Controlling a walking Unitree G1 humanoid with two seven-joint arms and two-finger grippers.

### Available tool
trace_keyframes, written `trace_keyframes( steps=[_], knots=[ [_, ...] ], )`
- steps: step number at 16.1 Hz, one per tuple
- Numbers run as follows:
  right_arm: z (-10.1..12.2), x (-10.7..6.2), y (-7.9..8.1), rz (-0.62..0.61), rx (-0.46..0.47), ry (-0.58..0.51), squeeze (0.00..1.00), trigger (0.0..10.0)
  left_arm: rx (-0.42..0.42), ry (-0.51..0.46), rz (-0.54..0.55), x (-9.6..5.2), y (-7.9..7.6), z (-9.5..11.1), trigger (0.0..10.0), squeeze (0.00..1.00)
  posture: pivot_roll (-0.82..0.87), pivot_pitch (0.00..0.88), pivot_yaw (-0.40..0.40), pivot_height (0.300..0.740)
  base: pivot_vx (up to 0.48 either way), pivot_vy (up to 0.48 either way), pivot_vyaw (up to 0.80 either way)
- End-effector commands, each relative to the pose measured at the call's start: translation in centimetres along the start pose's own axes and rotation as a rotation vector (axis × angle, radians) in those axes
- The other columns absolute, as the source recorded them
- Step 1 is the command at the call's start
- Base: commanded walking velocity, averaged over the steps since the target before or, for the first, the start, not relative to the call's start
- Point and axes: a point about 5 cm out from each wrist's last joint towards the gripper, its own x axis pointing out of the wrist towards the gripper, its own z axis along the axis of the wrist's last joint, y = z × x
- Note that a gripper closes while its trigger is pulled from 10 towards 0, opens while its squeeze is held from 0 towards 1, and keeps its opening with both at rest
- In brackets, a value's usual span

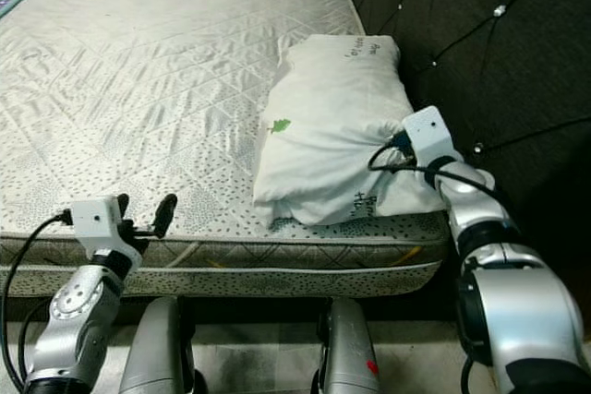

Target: Clean up the room

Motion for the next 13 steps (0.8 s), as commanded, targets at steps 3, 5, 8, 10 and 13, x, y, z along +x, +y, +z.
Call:
trace_keyframes(
  steps=[3,5,8,10,13],
  knots=[
    [-0.5,-0.5,0.0,-0.052,0.097,-0.084,0.0,0.0,0.003,0.005,0.01,-0.5,0.1,-0.3,10.0,0.0,-0.03,0.018,-0.038,0.551,0.0,0.0,0.0],
    [-2.1,-0.7,1.1,-0.076,0.211,-0.087,0.0,0.0,0.002,0.009,0.01,-0.6,0.1,-0.5,10.0,0.0,-0.03,0.023,-0.037,0.551,0.0,0.0,0.0],
    [-3.4,-0.9,3.0,-0.082,0.306,-0.103,0.0,0.0,0.002,0.011,0.007,-0.6,0.2,-0.4,10.0,0.0,-0.04,0.03,-0.024,0.551,0.0,0.0,0.0],
    [-4.1,-1.1,5.0,-0.08,0.383,-0.117,0.0,0.0,0.003,0.014,-0.011,-0.4,-0.1,-0.4,10.0,0.0,-0.05,0.034,-0.018,0.551,0.0,0.0,0.0],
    [-4.9,-1.3,6.7,-0.09,0.453,-0.104,0.0,0.0,0.002,0.013,-0.01,-0.4,-0.1,-0.4,10.0,0.0,-0.04,0.034,-0.021,0.551,0.0,0.0,0.0]
  ],
)
